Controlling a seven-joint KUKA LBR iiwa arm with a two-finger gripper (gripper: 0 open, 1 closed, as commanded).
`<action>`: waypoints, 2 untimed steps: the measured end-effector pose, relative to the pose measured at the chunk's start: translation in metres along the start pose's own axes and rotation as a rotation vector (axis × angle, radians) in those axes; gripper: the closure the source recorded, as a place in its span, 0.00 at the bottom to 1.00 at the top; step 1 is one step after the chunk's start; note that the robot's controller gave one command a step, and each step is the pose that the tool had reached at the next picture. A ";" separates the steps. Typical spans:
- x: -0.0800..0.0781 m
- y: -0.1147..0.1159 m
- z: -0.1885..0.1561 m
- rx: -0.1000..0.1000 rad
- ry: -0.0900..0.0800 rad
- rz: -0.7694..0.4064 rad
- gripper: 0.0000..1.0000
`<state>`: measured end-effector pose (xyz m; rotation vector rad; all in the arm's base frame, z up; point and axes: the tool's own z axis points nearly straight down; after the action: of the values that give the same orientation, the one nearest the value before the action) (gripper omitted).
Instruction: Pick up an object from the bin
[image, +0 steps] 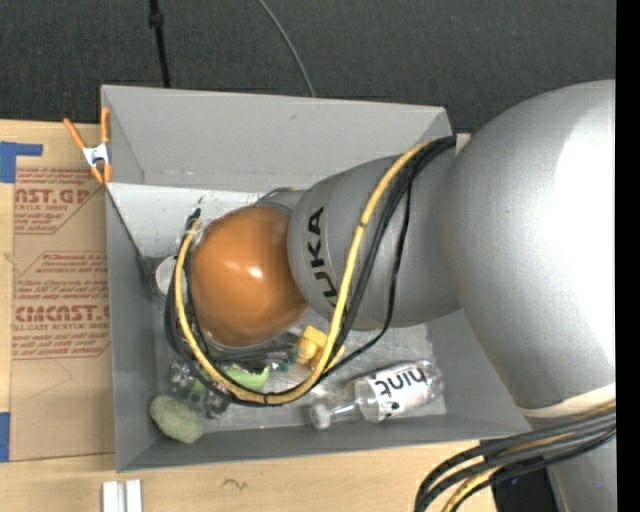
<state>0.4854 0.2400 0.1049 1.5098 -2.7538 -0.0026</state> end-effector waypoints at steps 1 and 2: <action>0.000 0.001 -0.014 -0.001 0.002 0.000 1.00; 0.000 0.000 -0.029 0.001 -0.001 0.000 1.00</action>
Offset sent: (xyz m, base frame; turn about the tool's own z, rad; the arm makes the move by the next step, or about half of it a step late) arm 0.0001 0.0000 0.0507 0.0000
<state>0.4852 0.2404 0.1343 1.5099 -2.7554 -0.0024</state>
